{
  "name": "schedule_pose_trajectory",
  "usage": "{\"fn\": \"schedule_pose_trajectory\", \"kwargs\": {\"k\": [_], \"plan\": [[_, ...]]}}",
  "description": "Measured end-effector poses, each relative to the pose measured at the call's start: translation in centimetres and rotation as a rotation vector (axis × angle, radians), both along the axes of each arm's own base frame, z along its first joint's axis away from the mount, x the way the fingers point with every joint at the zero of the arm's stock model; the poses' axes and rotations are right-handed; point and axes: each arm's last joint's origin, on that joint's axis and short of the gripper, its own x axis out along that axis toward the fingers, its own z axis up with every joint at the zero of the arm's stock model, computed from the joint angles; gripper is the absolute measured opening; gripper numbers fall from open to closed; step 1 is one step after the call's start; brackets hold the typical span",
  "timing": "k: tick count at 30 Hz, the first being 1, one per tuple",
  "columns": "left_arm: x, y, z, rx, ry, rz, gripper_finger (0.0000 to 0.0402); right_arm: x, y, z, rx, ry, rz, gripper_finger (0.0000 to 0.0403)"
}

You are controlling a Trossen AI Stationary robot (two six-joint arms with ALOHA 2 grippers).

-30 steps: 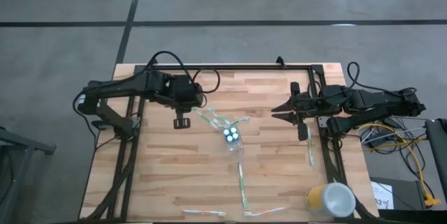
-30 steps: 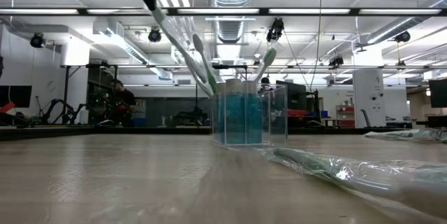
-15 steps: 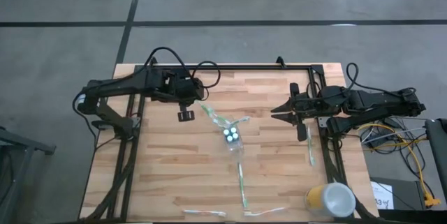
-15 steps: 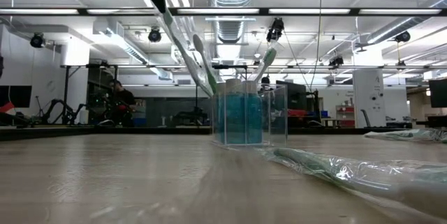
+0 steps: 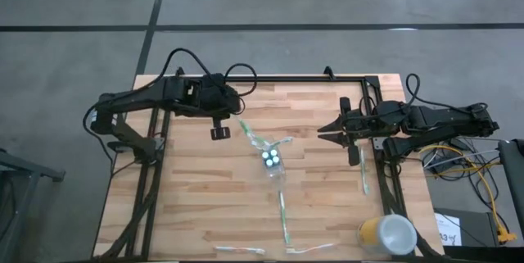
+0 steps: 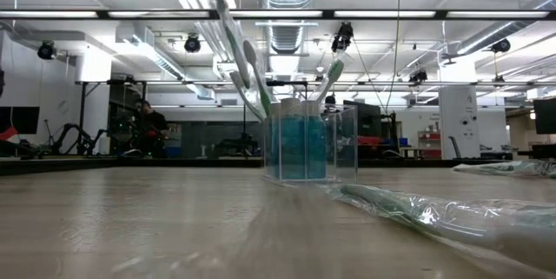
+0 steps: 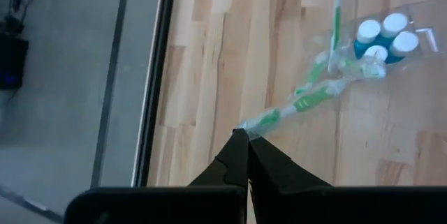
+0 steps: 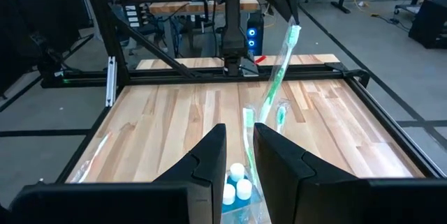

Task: Pick & Place toothbrushing station
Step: Put the white green toothbrush into the back side of the transparent organizer

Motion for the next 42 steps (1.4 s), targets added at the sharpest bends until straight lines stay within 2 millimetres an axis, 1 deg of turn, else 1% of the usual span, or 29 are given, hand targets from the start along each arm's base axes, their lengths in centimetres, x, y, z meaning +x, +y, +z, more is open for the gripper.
{"fn": "schedule_pose_trajectory", "kwargs": {"k": [10, 14, 27, 42], "plan": [[0.5, 0.0, 0.3, 0.009, -0.047, -0.035, 0.0001, 0.0, 0.0, 0.0, -0.001, 0.0, 0.0, 0.0068], [0.8, -0.2, 0.6, -0.026, -0.089, -0.076, 0.0001, 0.0, 0.0, 0.0, -0.001, 0.0, 0.0, 0.0068], [0.2, -0.1, 3.2, 0.014, -0.174, -0.103, 0.0, 0.0, 0.0, 0.0, 0.0, 0.001, 0.0, 0.0068], [0.4, 0.1, 4.0, 0.05, -0.231, -0.11, 0.0, 0.0, 0.0, 0.0, 0.0, 0.001, 0.0, 0.0068]]}}
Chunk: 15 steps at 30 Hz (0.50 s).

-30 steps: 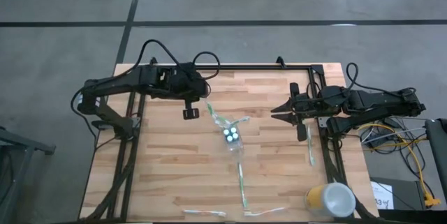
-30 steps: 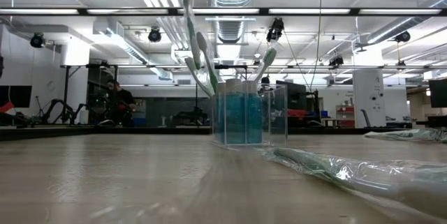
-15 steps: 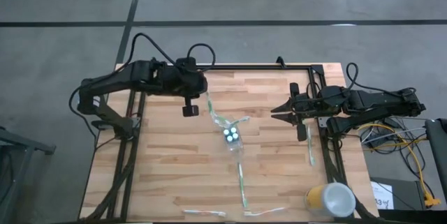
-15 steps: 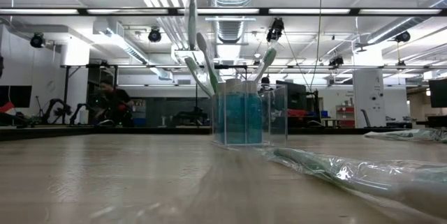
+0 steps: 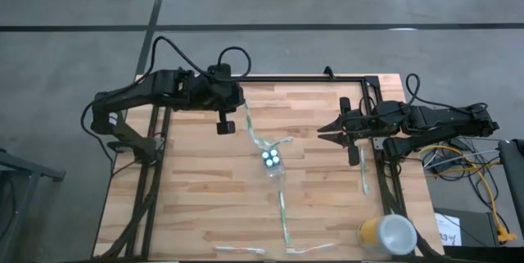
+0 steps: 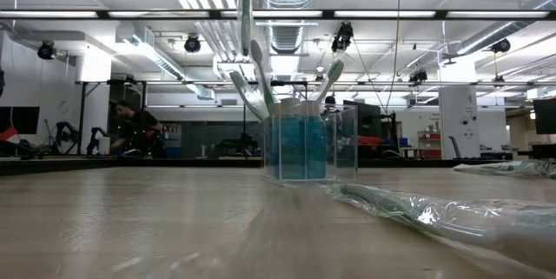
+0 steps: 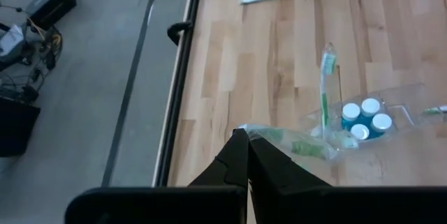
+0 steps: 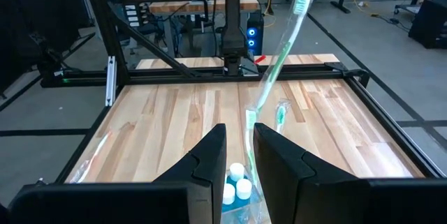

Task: Pick & Place toothbrushing station
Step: Put the white green toothbrush into the back side of the transparent organizer

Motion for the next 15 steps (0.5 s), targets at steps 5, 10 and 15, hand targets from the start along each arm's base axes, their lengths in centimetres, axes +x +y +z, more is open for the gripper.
{"fn": "schedule_pose_trajectory", "kwargs": {"k": [5, 10, 15], "plan": [[-0.05, 0.24, 0.06, 0.046, 0.007, 0.028, 0.0, 0.0, 0.01, 0.0, 0.0, 0.0, 0.0, 0.0068], [-0.09, 0.46, 0.09, 0.071, 0.009, 0.059, 0.0, 0.0, 0.01, 0.0, 0.0, 0.0, 0.0, 0.0068], [-0.09, 0.49, 0.09, 0.066, 0.008, 0.055, 0.0, 0.0, 0.01, 0.0, 0.0, 0.0, 0.0, 0.0068]]}}
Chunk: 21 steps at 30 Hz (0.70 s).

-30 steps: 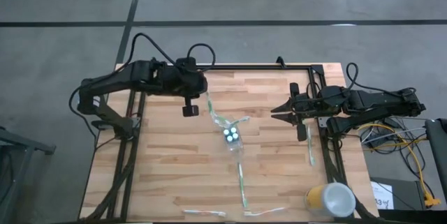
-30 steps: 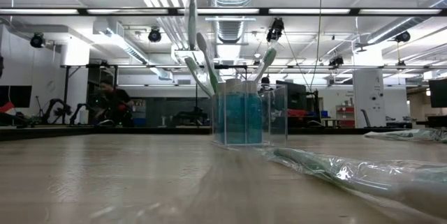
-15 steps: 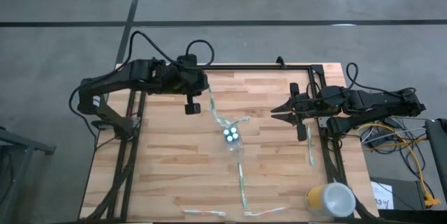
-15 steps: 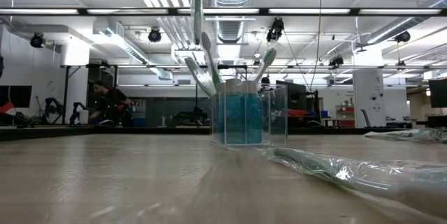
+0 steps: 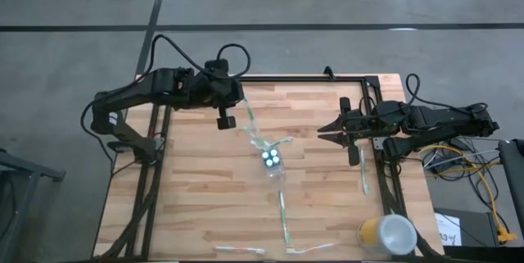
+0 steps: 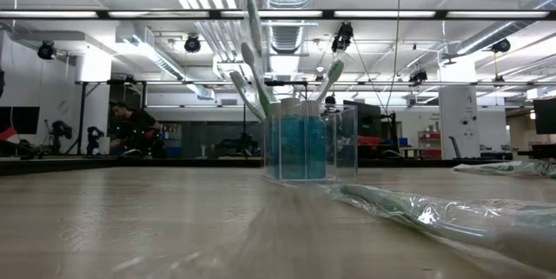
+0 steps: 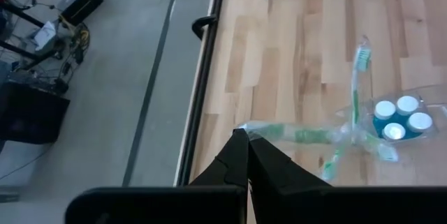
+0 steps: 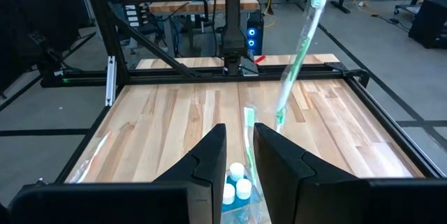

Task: Pick & Place toothbrushing station
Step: Put the white green toothbrush into the back side of the transparent organizer

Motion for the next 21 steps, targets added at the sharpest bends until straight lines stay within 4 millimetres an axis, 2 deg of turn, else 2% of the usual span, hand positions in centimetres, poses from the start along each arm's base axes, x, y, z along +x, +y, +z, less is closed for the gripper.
{"fn": "schedule_pose_trajectory", "kwargs": {"k": [9, 21], "plan": [[0.5, -0.2, -0.3, -0.063, 0.002, -0.052, 0.0, 0.0, 0.0, -0.1, -0.001, 0.004, 0.0, 0.0068], [4.7, -0.1, -4.1, -0.107, 0.138, -0.099, 0.0, 0.1, 0.0, -0.4, 0.002, 0.011, -0.001, 0.0068]]}}
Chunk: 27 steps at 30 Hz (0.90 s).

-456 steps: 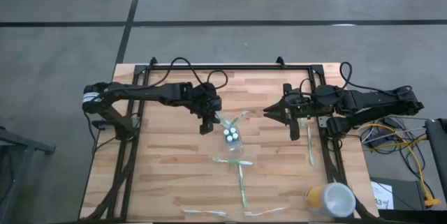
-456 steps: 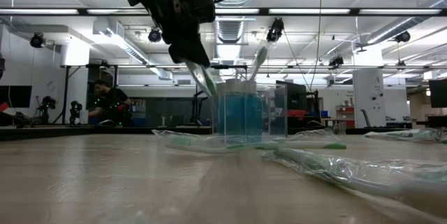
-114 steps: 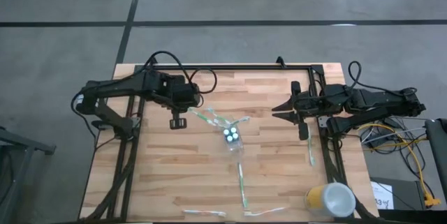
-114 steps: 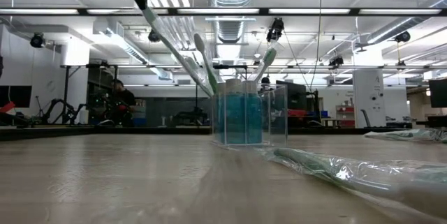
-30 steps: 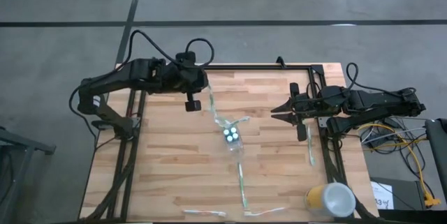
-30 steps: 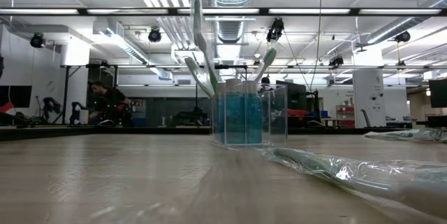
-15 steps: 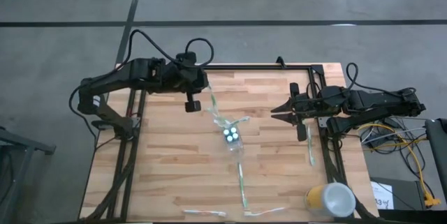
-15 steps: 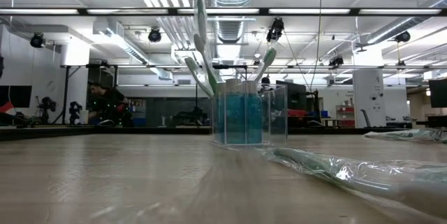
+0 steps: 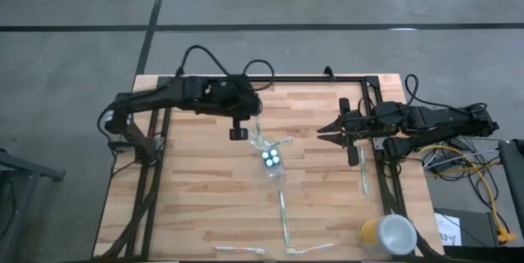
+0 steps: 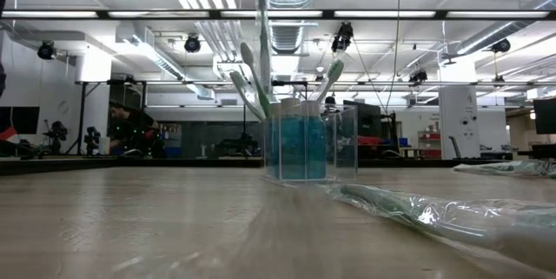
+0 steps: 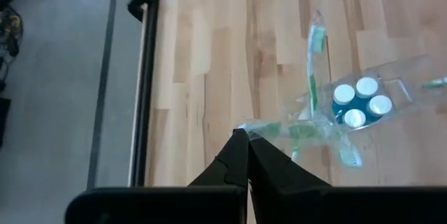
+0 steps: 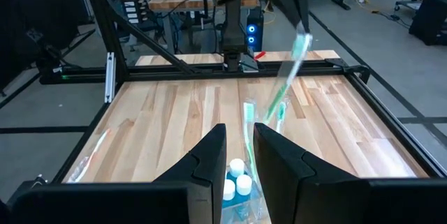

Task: Pick & Place toothbrushing station
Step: Put the white green toothbrush into the back side of the transparent organizer

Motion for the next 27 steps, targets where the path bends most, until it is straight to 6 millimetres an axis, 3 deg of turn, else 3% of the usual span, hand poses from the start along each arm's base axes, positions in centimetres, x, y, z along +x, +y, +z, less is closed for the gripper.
{"fn": "schedule_pose_trajectory", "kwargs": {"k": [12, 27], "plan": [[3.2, 0.1, -3.3, -0.035, 0.103, -0.022, 0.0, 0.0, 0.0, -0.1, -0.004, 0.004, 0.001, 0.0068], [3.1, -0.3, -4.6, -0.177, 0.182, -0.076, 0.0, 0.0, 0.0, -0.3, -0.004, 0.01, 0.001, 0.0068]]}}
